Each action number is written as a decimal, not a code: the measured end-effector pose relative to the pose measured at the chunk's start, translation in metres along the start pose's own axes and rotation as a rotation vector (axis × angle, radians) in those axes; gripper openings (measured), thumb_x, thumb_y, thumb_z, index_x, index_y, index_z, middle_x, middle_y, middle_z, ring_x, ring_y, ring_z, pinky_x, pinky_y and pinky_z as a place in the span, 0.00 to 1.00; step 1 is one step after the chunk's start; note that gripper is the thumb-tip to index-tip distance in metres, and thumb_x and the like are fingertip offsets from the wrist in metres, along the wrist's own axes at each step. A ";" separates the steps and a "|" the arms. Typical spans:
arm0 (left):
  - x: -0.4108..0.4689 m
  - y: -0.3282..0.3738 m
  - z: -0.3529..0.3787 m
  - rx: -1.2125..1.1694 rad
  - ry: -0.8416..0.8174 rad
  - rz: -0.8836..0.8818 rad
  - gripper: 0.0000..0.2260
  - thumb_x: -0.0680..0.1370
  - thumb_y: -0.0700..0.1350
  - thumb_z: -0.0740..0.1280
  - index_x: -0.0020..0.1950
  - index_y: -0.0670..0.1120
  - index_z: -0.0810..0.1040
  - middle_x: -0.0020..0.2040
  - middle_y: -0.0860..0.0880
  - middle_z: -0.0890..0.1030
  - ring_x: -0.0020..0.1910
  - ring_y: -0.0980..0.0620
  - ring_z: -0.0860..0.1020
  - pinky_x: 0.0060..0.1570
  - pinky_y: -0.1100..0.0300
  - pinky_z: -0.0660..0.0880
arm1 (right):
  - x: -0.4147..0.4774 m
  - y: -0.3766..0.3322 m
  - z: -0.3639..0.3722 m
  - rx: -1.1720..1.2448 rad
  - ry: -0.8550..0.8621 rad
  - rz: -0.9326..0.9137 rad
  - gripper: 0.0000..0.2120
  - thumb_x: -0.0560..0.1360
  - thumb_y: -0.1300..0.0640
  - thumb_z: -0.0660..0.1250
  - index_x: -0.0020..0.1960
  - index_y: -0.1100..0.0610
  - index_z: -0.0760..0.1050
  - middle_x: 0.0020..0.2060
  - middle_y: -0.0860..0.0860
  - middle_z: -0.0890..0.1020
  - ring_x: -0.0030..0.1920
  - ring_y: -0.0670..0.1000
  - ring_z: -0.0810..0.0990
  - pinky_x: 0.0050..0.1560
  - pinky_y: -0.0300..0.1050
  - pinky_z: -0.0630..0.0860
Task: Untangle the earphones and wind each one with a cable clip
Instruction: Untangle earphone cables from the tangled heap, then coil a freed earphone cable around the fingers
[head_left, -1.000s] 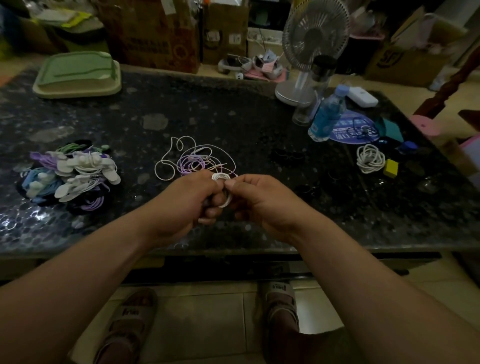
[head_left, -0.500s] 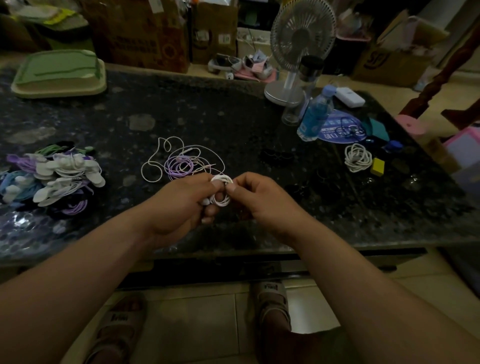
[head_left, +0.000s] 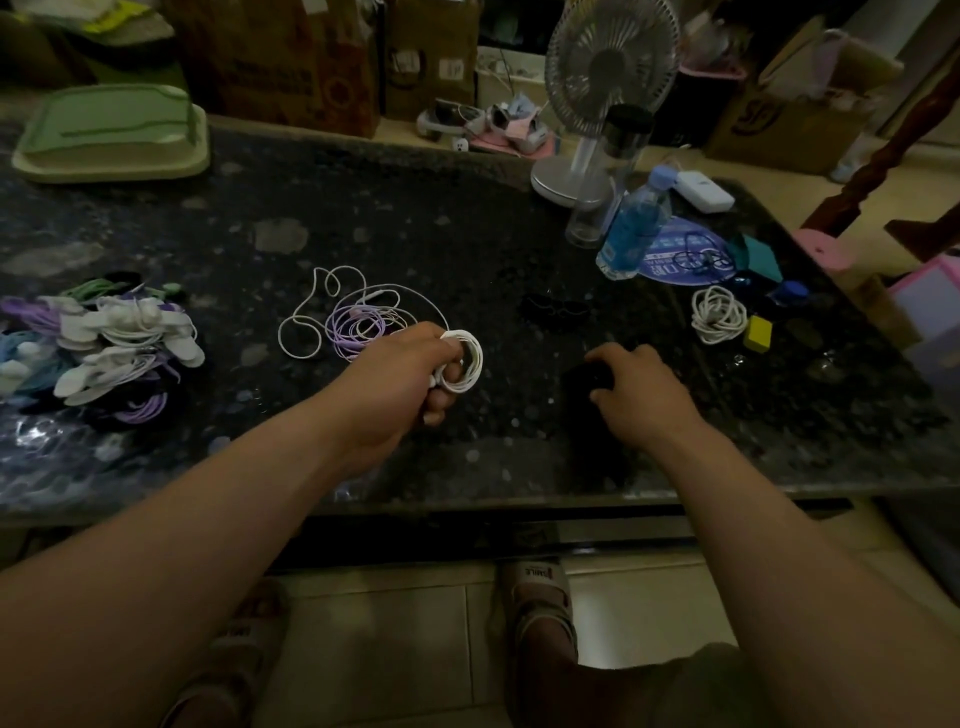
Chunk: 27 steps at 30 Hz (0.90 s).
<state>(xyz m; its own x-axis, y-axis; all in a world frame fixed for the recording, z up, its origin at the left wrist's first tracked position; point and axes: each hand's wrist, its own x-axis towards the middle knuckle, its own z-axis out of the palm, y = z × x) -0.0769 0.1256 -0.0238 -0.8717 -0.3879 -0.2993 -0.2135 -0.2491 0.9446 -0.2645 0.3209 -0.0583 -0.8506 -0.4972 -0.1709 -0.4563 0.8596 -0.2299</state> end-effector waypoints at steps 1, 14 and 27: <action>0.000 0.000 0.000 -0.010 0.000 -0.003 0.10 0.84 0.39 0.60 0.43 0.46 0.71 0.36 0.49 0.75 0.30 0.53 0.67 0.30 0.58 0.63 | 0.003 0.000 0.000 -0.003 0.010 -0.002 0.21 0.80 0.53 0.69 0.72 0.46 0.71 0.65 0.58 0.73 0.64 0.62 0.75 0.63 0.53 0.74; 0.005 0.000 -0.001 0.001 0.029 -0.011 0.09 0.84 0.40 0.59 0.44 0.46 0.72 0.36 0.49 0.76 0.29 0.53 0.68 0.30 0.58 0.63 | 0.002 -0.032 -0.002 -0.180 0.061 -0.083 0.10 0.80 0.48 0.67 0.54 0.55 0.78 0.55 0.55 0.77 0.50 0.55 0.75 0.47 0.47 0.71; 0.003 0.004 -0.014 0.196 0.099 0.057 0.09 0.84 0.44 0.59 0.46 0.45 0.73 0.35 0.49 0.76 0.32 0.52 0.69 0.33 0.56 0.66 | -0.067 -0.091 -0.037 1.299 -0.418 -0.009 0.09 0.78 0.66 0.69 0.47 0.54 0.72 0.34 0.53 0.80 0.30 0.51 0.77 0.25 0.39 0.66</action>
<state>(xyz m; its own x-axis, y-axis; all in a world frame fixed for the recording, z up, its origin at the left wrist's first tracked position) -0.0743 0.1104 -0.0229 -0.8393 -0.4840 -0.2475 -0.2552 -0.0512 0.9655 -0.1751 0.2802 0.0094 -0.6013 -0.6996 -0.3860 0.3082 0.2426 -0.9199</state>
